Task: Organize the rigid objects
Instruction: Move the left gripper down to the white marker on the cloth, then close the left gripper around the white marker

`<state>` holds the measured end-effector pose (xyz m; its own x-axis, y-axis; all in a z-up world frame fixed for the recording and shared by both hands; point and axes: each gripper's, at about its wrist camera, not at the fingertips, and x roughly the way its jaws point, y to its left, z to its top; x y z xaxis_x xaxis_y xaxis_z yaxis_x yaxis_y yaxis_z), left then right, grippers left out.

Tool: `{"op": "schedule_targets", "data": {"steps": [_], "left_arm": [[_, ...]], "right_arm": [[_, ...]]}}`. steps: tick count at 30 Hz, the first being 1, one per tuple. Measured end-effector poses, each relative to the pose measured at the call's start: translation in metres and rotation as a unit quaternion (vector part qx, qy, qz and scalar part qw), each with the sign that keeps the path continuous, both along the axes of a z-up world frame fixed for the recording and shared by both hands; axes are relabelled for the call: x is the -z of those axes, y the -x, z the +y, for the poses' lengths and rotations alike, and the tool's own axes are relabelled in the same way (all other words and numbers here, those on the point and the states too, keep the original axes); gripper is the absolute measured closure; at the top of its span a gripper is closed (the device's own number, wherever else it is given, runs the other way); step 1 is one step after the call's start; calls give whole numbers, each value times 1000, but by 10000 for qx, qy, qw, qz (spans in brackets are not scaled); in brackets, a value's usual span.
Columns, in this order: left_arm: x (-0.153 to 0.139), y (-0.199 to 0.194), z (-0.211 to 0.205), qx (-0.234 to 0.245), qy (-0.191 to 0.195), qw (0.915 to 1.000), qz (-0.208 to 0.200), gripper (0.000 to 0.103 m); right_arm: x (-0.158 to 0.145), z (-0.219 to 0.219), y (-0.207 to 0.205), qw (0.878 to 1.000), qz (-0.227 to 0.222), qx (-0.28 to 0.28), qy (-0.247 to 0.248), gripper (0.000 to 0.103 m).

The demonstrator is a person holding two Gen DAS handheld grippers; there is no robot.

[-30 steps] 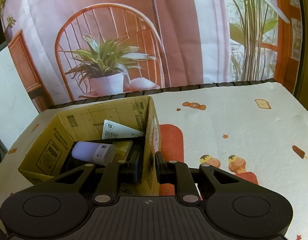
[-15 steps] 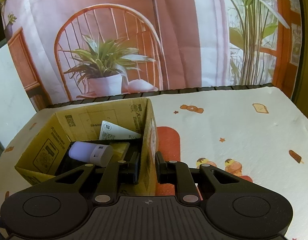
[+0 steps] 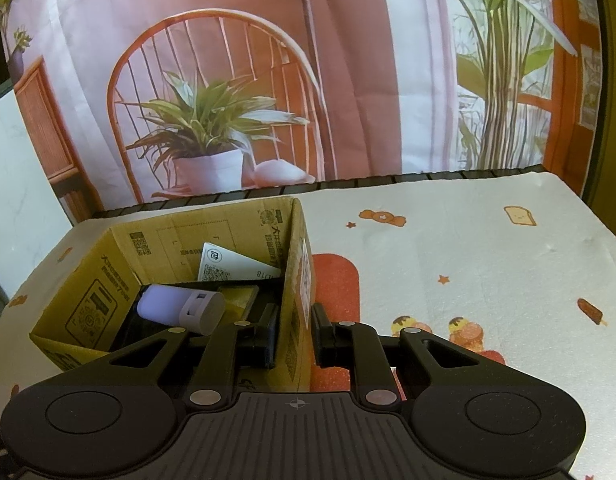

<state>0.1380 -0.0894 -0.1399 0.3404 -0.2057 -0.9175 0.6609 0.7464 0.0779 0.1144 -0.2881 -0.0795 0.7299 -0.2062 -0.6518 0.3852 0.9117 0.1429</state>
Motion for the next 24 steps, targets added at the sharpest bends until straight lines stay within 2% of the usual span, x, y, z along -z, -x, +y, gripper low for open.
{"op": "schedule_targets", "data": {"steps": [4,5,8,11,19,24], "left_arm": [[4,-3,2,-82,24,9999,85,33],[3,-3,3,-124,46,9999,79,37],[1,-5,10,-230,214,9994,108,56],[-2,-1,12,-183,283,9994,92,65],[-6,6,27,-255,393,9986,229,72],[-9,3,47,-519,407,9971,378,73]], "right_arm": [[0,0,0,10000,0,1,-1,86],[0,0,0,10000,2,0,-7,86],[0,0,-1,10000,4,3,-22,86],[1,0,-1,10000,8,5,-25,86],[0,-1,-1,10000,10,6,-26,86],[1,0,-1,10000,10,5,-34,86]]}}
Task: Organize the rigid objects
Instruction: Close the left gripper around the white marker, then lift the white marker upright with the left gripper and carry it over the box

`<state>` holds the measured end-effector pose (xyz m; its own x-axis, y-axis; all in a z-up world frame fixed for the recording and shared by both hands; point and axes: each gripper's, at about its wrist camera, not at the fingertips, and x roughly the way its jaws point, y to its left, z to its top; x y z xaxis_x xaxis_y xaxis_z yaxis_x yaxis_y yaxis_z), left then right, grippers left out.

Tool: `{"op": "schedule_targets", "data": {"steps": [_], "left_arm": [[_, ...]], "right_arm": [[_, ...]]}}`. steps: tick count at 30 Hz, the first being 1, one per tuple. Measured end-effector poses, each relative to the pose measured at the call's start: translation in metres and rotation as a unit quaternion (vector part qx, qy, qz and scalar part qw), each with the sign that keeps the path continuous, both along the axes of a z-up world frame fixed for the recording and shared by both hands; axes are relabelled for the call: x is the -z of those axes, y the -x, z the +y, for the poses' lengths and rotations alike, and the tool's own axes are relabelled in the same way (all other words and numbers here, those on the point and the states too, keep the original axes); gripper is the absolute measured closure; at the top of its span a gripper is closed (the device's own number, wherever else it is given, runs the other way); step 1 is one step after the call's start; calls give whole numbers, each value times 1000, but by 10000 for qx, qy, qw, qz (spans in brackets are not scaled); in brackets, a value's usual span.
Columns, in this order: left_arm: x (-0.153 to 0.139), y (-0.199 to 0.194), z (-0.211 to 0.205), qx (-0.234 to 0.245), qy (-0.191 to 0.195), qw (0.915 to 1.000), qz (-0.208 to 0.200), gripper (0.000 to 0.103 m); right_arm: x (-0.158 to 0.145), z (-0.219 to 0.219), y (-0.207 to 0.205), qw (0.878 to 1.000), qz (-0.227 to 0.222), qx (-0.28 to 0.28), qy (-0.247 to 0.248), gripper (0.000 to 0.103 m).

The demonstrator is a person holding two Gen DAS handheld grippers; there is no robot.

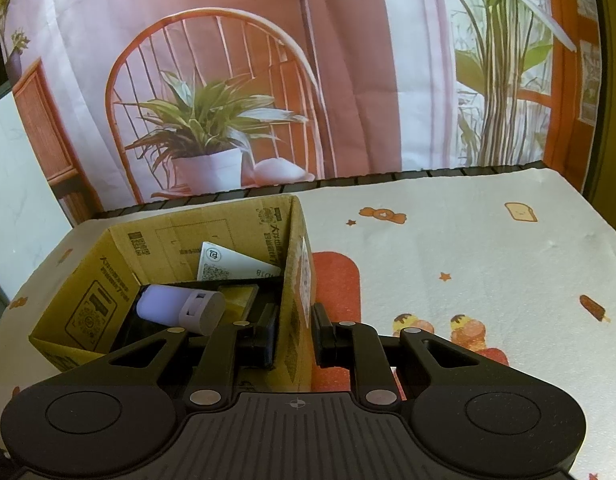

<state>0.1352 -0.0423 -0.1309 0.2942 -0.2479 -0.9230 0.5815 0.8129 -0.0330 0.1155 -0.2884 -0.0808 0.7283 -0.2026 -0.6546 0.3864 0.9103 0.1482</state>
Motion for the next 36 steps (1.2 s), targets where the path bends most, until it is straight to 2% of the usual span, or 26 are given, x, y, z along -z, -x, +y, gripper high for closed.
{"op": "schedule_targets", "data": {"steps": [2,7,13,26,36], "left_arm": [[-1,-2,7,-142,-18,9999,38,77],[-5,-7,27,-534,116,9984,172,80],[-10,-17,35,-742,51,9972,61,83],[-7,-51,2,-532,134,9984,-118,83],[-2,-44,-2,-581,60,9979,-264,85]], "right_arm": [[1,0,0,10000,3,0,2,86],[0,0,0,10000,5,1,1,86],[1,2,-1,10000,20,-29,9,86],[1,2,-2,10000,26,-27,1,86],[2,1,-3,10000,31,-26,-62,86]]}}
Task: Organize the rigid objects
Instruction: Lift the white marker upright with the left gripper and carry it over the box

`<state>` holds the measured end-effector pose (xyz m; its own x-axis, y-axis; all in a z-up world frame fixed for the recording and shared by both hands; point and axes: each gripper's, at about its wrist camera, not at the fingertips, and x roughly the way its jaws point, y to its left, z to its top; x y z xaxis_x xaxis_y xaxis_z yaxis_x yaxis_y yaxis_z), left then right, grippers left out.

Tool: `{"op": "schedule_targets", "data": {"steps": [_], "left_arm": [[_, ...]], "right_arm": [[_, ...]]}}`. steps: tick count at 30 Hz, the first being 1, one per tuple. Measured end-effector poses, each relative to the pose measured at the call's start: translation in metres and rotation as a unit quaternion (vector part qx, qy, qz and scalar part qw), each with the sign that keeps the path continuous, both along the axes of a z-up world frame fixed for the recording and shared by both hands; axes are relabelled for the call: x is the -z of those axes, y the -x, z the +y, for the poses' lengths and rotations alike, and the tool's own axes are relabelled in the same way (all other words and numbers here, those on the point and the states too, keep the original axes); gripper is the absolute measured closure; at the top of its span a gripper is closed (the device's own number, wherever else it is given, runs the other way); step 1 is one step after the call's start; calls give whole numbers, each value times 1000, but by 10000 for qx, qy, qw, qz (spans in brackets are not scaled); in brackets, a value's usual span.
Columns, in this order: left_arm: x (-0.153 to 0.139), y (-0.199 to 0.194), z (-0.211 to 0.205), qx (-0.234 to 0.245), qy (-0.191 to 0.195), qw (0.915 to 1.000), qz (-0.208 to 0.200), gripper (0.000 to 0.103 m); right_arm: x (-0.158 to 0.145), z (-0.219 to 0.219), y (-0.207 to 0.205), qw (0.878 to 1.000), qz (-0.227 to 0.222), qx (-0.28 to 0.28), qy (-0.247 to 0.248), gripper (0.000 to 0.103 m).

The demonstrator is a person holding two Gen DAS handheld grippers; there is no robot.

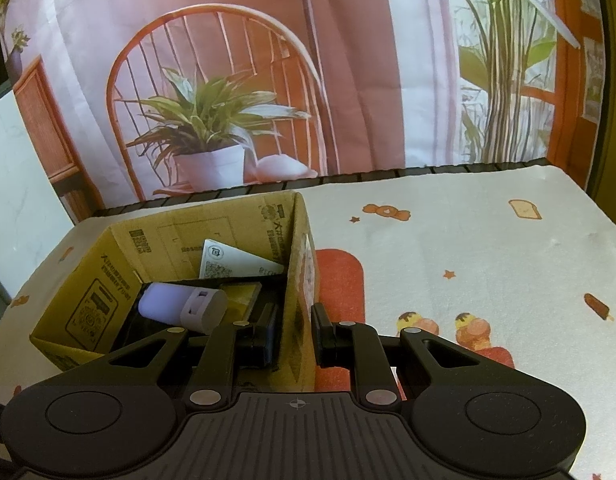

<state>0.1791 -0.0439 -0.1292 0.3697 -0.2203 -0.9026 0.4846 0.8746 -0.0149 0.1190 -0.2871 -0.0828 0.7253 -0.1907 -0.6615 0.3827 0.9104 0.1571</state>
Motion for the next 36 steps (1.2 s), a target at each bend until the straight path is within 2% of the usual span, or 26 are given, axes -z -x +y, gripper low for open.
{"op": "schedule_targets", "data": {"steps": [4,6,13,27,36], "left_arm": [[-6,10,6,-99,102,9997,-181,87],[-11,15,10,-146,174,9993,-310,87],[-30,23,26,-533,462,9958,-591,87],[-55,24,40,-1151,789,9861,-907,87],[-73,24,47,-1437,983,9785,-1103,87]], "right_arm": [[1,-2,2,10000,-28,-8,-84,85],[1,-4,2,9999,-45,12,-114,80],[5,-5,5,9995,-185,25,-261,80],[-3,2,9,9998,-206,72,26,93],[-5,11,6,9990,-109,58,428,94]]}}
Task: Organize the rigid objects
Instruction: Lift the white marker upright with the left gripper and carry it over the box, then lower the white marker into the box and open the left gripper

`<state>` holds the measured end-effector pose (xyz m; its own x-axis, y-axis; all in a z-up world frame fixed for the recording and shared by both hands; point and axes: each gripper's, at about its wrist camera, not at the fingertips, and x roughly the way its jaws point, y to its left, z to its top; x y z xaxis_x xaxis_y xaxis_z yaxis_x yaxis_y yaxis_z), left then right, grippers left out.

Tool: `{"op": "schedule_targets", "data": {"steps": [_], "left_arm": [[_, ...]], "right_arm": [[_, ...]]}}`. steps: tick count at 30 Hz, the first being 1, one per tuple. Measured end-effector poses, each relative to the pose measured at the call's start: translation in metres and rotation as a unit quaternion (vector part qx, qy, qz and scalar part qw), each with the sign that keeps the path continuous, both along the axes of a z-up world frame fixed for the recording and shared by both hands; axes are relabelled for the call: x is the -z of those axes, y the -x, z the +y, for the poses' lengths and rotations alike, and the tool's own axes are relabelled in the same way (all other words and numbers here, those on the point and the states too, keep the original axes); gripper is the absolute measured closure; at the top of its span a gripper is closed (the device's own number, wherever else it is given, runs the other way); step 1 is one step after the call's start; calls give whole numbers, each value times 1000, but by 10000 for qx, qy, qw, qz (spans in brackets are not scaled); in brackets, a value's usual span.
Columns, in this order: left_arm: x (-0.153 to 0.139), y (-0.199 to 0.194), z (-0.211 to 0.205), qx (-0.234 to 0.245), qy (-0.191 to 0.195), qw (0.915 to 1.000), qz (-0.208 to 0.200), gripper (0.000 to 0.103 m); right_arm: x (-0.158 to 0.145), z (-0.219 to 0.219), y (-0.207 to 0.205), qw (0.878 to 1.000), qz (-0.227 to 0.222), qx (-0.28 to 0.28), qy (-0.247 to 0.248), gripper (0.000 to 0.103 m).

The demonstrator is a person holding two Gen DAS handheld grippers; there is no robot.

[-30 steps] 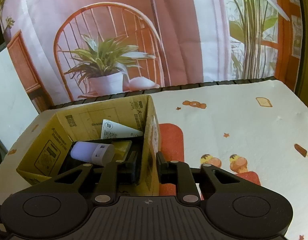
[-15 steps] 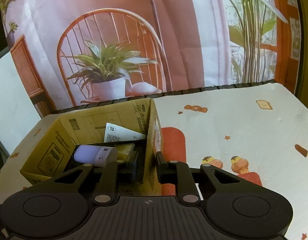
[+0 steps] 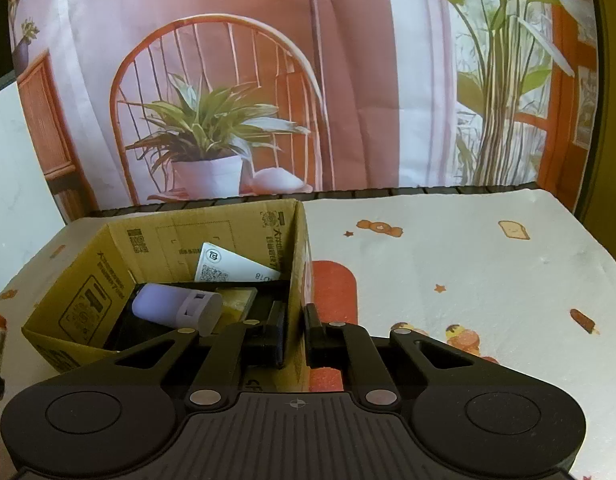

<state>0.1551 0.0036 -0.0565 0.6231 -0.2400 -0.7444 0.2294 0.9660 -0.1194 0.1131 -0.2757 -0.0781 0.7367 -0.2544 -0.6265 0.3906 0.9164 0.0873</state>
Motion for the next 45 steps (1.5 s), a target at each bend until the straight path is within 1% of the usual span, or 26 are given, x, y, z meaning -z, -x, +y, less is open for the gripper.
{"op": "schedule_targets", "data": {"steps": [13,23,26,29,30,33,35,40,45], "left_arm": [[-29,-12,5,-271,223,9987,-360,87],[-67,-41,-12,-165,372,9943,-987,87],[-73,-54,-20,-141,456,9923,-1146,87],[-74,-70,-33,-103,412,9907,-1294,87],[-73,-76,-39,-66,365,9902,-1345,87],[-68,-92,-54,129,315,9905,-1333,87],[-60,-98,-66,293,185,9907,-1315,87],[-29,-107,-95,774,-274,9893,-1204,87],[-1,-109,-108,1110,-499,9869,-1056,87]], "right_arm": [[-1,3,-1,9998,38,-22,183,95],[-1,3,-1,9998,37,-20,176,95],[-1,3,-1,9998,33,-17,170,95],[-1,3,-1,9998,39,-21,172,95],[0,4,0,9998,36,-18,173,95],[0,3,-1,9998,35,-20,172,95],[0,3,-1,9999,30,-22,163,95],[1,2,0,9999,19,-25,134,95],[2,1,0,9999,11,-26,116,94]]}}
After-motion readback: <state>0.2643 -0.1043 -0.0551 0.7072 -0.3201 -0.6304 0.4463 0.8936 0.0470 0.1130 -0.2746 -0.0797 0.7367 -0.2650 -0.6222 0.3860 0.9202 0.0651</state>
